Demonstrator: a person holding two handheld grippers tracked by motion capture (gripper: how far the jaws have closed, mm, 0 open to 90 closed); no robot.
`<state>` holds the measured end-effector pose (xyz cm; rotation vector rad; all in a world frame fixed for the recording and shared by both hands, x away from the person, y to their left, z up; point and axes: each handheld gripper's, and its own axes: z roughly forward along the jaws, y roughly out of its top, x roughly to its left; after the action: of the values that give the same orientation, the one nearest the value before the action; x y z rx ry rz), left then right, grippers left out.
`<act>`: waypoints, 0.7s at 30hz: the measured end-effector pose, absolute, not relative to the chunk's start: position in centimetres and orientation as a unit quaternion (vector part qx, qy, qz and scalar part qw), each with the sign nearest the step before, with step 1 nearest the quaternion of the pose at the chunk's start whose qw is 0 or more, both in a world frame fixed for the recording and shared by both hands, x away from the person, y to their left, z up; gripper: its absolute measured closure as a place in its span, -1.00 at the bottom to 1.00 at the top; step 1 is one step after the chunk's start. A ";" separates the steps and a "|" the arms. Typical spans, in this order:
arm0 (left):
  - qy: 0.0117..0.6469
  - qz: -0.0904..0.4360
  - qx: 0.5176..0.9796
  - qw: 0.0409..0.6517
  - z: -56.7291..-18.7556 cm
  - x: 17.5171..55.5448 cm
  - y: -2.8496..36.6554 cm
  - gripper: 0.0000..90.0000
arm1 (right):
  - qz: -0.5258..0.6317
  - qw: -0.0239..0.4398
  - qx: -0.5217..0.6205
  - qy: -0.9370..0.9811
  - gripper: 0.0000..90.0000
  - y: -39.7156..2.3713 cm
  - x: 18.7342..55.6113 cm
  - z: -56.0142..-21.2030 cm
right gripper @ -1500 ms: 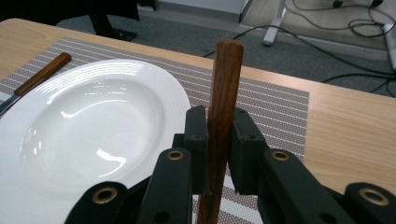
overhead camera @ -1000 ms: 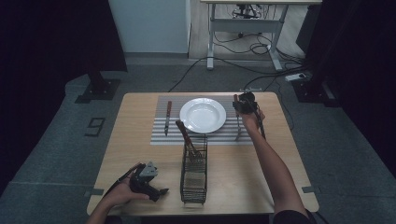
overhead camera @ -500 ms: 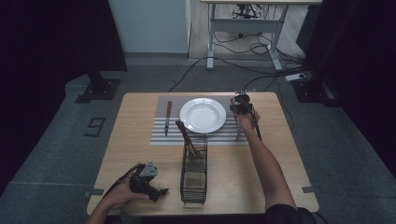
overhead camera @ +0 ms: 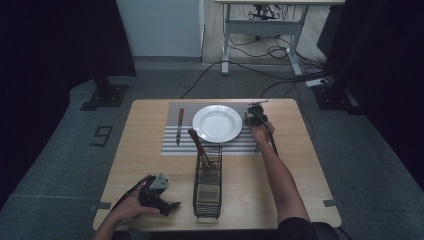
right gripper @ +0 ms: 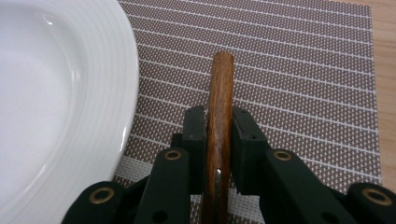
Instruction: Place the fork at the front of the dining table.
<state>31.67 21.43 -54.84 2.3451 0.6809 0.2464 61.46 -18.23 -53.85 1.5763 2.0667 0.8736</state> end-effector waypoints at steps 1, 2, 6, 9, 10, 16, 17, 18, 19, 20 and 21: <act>0.261 0.095 0.900 0.337 -54.8 31.7 21.4 -1.00 | 0.309 0.201 0.562 0.740 0.72 -18.2 61.4 -53.8; 0.261 0.095 0.900 0.337 -54.8 31.7 21.4 -1.00 | 0.308 0.202 0.560 0.742 0.72 -18.2 61.4 -53.8; 0.262 0.095 0.900 0.337 -54.8 31.6 21.4 -1.00 | 0.307 0.207 0.560 0.742 0.67 -18.1 61.3 -53.9; 0.263 0.095 0.899 0.336 -54.8 31.6 21.4 -1.00 | 0.302 0.214 0.556 0.744 0.65 -17.9 61.2 -53.9; 0.263 0.095 0.899 0.336 -54.8 31.6 21.4 -1.00 | 0.302 0.216 0.555 0.744 0.64 -17.9 61.2 -53.9; 0.264 0.096 0.899 0.336 -54.8 31.6 21.5 -1.00 | 0.297 0.217 0.556 0.746 0.51 -18.1 61.1 -53.8; 0.264 0.096 0.899 0.337 -54.8 31.6 21.5 -1.00 | 0.299 0.217 0.555 0.746 0.49 -18.2 61.0 -53.7; 0.264 0.096 0.899 0.337 -54.8 31.5 21.5 -1.00 | 0.304 0.215 0.555 0.744 0.48 -18.3 60.9 -53.6; 0.264 0.096 0.899 0.337 -54.9 31.5 21.5 -1.00 | 0.312 0.213 0.556 0.740 0.46 -18.5 60.7 -53.3; 0.264 0.096 0.898 0.337 -54.9 31.5 21.5 -1.00 | 0.319 0.214 0.555 0.738 0.46 -18.6 60.6 -53.2; 0.264 0.096 0.898 0.337 -54.9 31.5 21.5 -1.00 | 0.328 0.217 0.557 0.731 0.46 -18.7 60.2 -52.9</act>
<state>31.53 21.47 -54.85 2.3418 0.6885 0.2509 60.25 -18.73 -52.93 1.5422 2.0259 0.9098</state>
